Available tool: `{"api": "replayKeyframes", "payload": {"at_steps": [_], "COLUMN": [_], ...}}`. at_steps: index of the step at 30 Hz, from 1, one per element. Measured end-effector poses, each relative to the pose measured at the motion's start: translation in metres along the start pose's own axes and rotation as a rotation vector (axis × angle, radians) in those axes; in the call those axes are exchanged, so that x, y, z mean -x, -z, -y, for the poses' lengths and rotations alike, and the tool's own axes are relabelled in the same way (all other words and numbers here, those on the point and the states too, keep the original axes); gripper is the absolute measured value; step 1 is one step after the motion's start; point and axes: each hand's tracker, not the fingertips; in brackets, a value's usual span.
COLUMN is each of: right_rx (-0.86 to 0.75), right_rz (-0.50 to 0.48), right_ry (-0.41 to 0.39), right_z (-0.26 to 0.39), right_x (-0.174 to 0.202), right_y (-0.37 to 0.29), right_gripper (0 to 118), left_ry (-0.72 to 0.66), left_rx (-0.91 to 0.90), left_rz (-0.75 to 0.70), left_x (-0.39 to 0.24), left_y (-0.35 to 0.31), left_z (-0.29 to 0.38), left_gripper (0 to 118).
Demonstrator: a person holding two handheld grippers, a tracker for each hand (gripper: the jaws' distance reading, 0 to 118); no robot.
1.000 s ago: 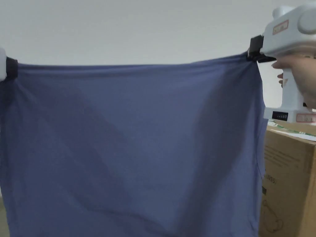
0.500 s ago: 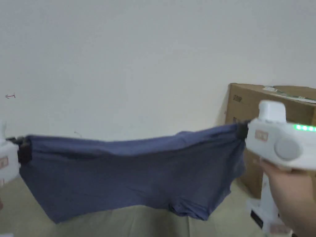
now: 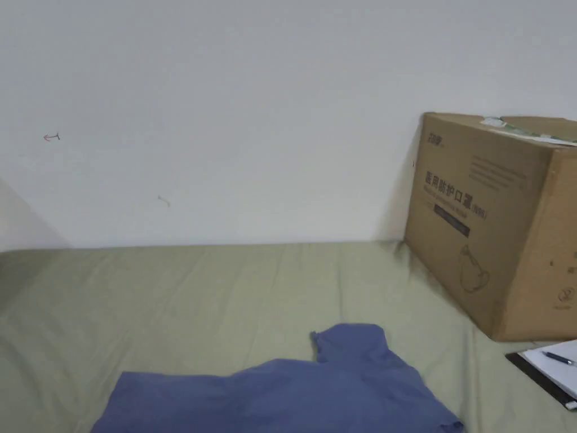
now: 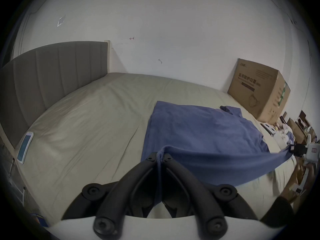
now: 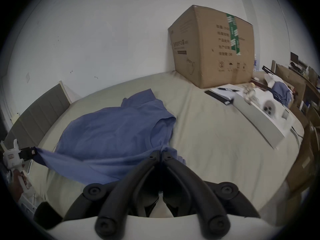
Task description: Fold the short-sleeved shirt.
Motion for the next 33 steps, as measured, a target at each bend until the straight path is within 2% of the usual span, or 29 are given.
{"api": "replayKeyframes", "payload": {"at_steps": [1,5,7,9,12,15,16,17,18,19,20,21,22,24,27,29,32,33], "right_rx": [0.009,0.123,0.216,0.313,0.448,0.558,0.559,0.545,0.545,0.529,0.516,0.501,0.397,0.374,0.281,0.136,-0.157,-0.234], "right_rz": [-0.005,-0.001,-0.003,0.014,0.082,0.122,0.127,0.133,0.138,0.166,0.202,0.214,0.202,0.158,0.127,0.105,-0.042,-0.080], "right_ry": [-0.018,-0.182,-0.212,-0.197,-0.137,-0.112,-0.115,-0.124,-0.129,-0.136,-0.141,-0.135,-0.119,-0.089,-0.112,-0.140,-0.087,-0.062], "right_z": [0.008,0.032,0.040,0.045,0.050,0.053,0.053,0.050,0.048,0.045,0.042,0.039,0.030,0.019,-0.001,-0.015,-0.028,-0.028], "right_x": [-0.002,0.002,0.003,0.003,0.002,0.005,0.007,0.009,0.011,0.009,0.009,0.007,0.007,0.011,0.022,0.039,0.061,0.066], "right_y": [-0.011,-0.030,-0.022,-0.008,0.016,0.030,0.033,0.033,0.033,0.029,0.026,0.022,0.006,-0.011,-0.047,-0.077,-0.119,-0.130], "right_gripper": [1,1,1,1,1,1,5,16,33,83,114,116,109,109,110,109,108,104], "left_ry": [0.016,0.116,0.186,0.208,0.161,0.171,0.185,0.221,0.244,0.271,0.292,0.286,0.253,0.138,0.024,-0.031,-0.073,-0.067], "left_rx": [0.021,0.143,0.217,0.312,0.416,0.431,0.433,0.447,0.460,0.456,0.441,0.421,0.387,0.314,0.205,0.138,0.038,-0.053], "left_rz": [0.010,-0.001,0.001,-0.009,-0.015,-0.035,-0.038,-0.065,-0.090,-0.133,-0.188,-0.224,-0.196,-0.080,-0.010,0.036,0.119,0.108], "left_x": [0.001,0.004,0.004,0.007,0.012,0.011,0.008,0.007,0.005,0.004,0.006,0.007,0.010,0.012,0.010,0.009,-0.002,-0.006], "left_y": [-0.010,-0.037,-0.037,-0.030,-0.018,-0.015,-0.015,-0.015,-0.015,-0.017,-0.023,-0.030,-0.041,-0.063,-0.096,-0.116,-0.146,-0.157], "left_z": [0.006,0.033,0.045,0.056,0.068,0.069,0.066,0.062,0.059,0.055,0.053,0.048,0.041,0.027,0.003,-0.012,-0.023,-0.023], "left_gripper": [1,1,1,1,1,2,5,14,36,80,107,115,115,115,115,115,111,103]}}
